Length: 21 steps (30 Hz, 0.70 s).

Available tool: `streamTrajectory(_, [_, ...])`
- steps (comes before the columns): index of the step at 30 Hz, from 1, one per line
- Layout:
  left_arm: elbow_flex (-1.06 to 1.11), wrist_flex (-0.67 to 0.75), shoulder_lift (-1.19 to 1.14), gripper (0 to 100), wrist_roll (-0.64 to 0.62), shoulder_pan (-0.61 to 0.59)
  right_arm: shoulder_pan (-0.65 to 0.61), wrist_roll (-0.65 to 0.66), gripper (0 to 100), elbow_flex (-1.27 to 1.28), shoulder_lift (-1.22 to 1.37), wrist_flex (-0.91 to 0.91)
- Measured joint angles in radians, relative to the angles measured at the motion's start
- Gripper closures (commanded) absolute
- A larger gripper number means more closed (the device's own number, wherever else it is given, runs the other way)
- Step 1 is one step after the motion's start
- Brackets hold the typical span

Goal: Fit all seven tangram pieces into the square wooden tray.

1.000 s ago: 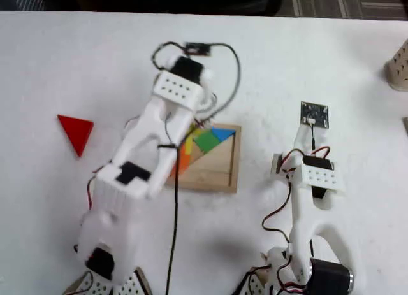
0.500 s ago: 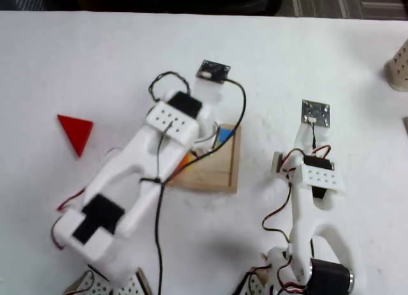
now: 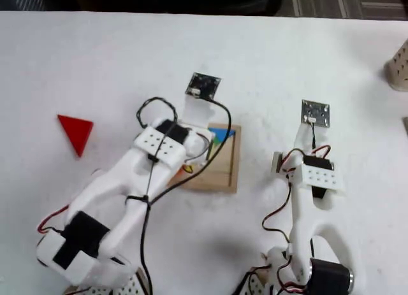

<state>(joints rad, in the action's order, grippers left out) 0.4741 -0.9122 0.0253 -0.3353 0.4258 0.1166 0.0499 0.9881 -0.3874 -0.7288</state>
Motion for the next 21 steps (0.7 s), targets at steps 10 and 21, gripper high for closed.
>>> streamTrajectory(10, [0.002,0.015,0.0,98,-0.261,0.011,0.005,0.0,86.1,0.0,0.0,0.0])
streamTrajectory(21, [0.002,0.13,-0.048,98,-0.13,0.184,0.005,0.0,86.1,-0.044,0.157,0.017])
